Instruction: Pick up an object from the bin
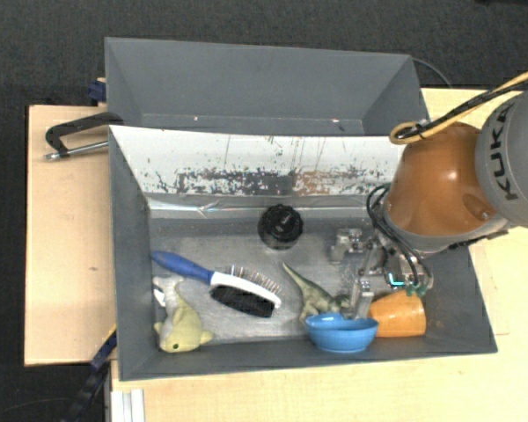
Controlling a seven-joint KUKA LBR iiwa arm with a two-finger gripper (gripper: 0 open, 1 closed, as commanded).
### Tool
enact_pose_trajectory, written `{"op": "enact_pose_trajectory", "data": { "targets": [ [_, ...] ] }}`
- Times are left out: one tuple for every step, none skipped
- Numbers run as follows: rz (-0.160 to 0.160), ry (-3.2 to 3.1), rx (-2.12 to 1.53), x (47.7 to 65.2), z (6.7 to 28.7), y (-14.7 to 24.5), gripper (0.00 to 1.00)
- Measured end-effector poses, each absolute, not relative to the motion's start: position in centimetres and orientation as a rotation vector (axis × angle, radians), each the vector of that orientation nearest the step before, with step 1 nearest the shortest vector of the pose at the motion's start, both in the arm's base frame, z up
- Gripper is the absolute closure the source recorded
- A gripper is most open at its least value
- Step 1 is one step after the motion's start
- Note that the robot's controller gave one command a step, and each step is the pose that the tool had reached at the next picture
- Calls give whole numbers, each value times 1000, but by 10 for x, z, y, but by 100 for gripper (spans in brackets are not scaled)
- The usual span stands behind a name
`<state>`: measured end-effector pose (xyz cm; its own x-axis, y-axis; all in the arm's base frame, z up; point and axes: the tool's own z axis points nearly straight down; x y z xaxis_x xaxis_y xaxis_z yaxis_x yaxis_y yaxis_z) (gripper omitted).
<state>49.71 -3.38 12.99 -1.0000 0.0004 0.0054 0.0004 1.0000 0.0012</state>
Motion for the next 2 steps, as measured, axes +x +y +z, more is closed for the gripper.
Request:
{"op": "enact_pose_trajectory", "data": {
  "targets": [
    [-2, -3130, 228, 501, 68, -64, 0],
    [-2, -3134, 231, 502, 71, -63, 100]
  ]
}}
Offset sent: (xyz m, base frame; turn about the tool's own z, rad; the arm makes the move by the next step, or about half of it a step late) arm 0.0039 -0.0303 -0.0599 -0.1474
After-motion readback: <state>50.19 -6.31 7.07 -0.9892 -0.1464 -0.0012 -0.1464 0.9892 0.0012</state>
